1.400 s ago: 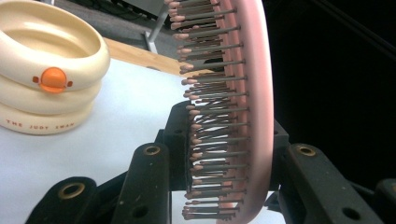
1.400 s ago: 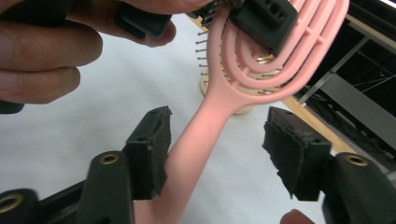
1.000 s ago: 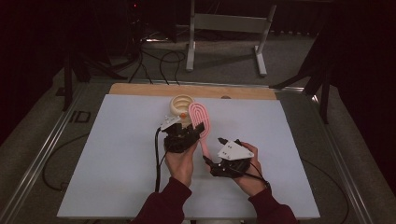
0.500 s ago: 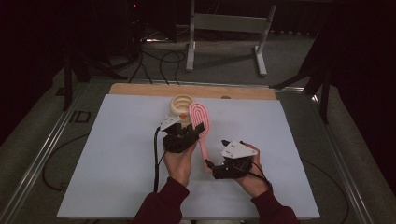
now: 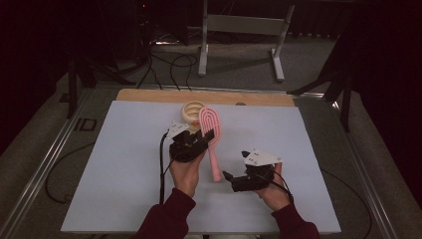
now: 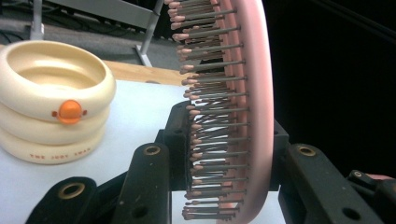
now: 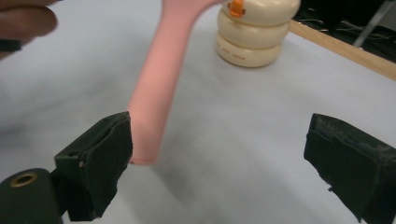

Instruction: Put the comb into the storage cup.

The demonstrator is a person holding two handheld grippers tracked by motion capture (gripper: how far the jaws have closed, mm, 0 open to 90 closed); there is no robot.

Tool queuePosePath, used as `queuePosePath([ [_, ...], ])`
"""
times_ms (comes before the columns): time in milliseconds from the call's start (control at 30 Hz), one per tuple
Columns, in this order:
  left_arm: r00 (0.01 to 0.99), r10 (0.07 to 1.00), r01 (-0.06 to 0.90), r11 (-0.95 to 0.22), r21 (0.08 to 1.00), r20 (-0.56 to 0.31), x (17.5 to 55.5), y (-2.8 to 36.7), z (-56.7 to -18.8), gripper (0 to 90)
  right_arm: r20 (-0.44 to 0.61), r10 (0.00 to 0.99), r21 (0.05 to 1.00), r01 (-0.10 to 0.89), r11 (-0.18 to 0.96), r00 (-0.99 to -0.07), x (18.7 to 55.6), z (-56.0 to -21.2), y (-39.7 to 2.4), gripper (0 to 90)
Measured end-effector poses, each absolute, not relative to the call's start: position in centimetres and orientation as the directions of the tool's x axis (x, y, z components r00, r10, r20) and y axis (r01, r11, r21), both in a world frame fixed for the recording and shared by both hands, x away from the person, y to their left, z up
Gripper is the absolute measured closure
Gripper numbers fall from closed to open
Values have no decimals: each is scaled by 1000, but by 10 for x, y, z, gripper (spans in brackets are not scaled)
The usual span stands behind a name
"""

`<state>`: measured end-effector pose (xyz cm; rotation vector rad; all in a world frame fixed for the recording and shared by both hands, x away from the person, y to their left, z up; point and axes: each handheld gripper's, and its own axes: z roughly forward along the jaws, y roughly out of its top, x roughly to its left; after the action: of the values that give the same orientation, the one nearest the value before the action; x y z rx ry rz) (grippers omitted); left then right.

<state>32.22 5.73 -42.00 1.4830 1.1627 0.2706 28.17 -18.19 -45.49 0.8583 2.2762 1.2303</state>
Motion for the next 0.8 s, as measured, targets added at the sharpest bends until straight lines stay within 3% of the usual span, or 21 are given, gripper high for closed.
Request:
queuePosePath([
  [800,513,768,469,122,875,-382,329,76,-413,661,-41,754,884,327,333,-656,277,-469,-217,78],
])
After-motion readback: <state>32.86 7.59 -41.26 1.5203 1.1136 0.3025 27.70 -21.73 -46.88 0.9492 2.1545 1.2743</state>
